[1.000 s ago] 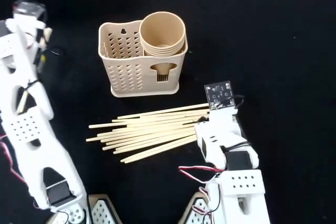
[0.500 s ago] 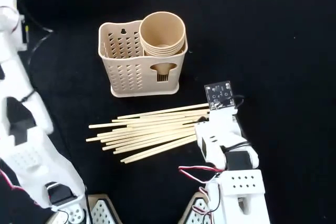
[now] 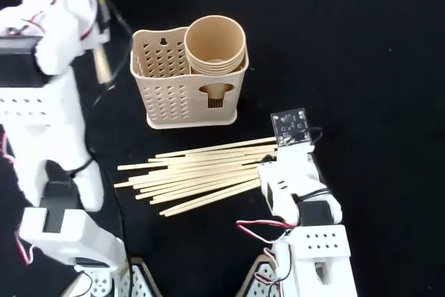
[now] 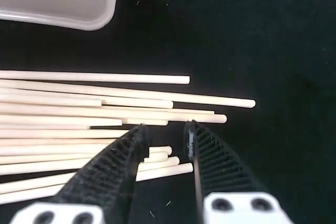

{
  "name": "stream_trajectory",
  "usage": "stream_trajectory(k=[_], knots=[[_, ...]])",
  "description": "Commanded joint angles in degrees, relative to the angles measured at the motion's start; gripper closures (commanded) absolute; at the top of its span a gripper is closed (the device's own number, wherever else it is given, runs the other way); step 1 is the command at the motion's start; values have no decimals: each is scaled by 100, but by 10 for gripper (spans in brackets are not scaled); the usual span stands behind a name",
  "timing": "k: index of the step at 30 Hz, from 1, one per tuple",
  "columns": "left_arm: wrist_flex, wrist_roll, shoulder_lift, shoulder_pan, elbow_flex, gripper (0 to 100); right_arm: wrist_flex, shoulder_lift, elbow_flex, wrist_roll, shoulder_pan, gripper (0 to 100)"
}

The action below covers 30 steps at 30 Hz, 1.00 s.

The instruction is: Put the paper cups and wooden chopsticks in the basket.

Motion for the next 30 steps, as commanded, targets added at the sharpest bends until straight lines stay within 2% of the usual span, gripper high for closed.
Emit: stream_trajectory(k=[1, 8, 13, 26, 30], knots=[[-527, 299, -123, 418, 31, 970, -132, -57, -31, -44, -53, 868], [-1055, 642, 220, 866, 119, 970, -132, -57, -48, -44, -53, 868], [-1345, 642, 651, 840, 110, 970, -123, -57, -48, -26, -53, 868], [-1319, 589, 774, 831, 84, 970, -105, -57, -66, -18, -53, 868], [-932, 633, 659, 892, -145, 971, -105, -57, -66, -18, -53, 868]])
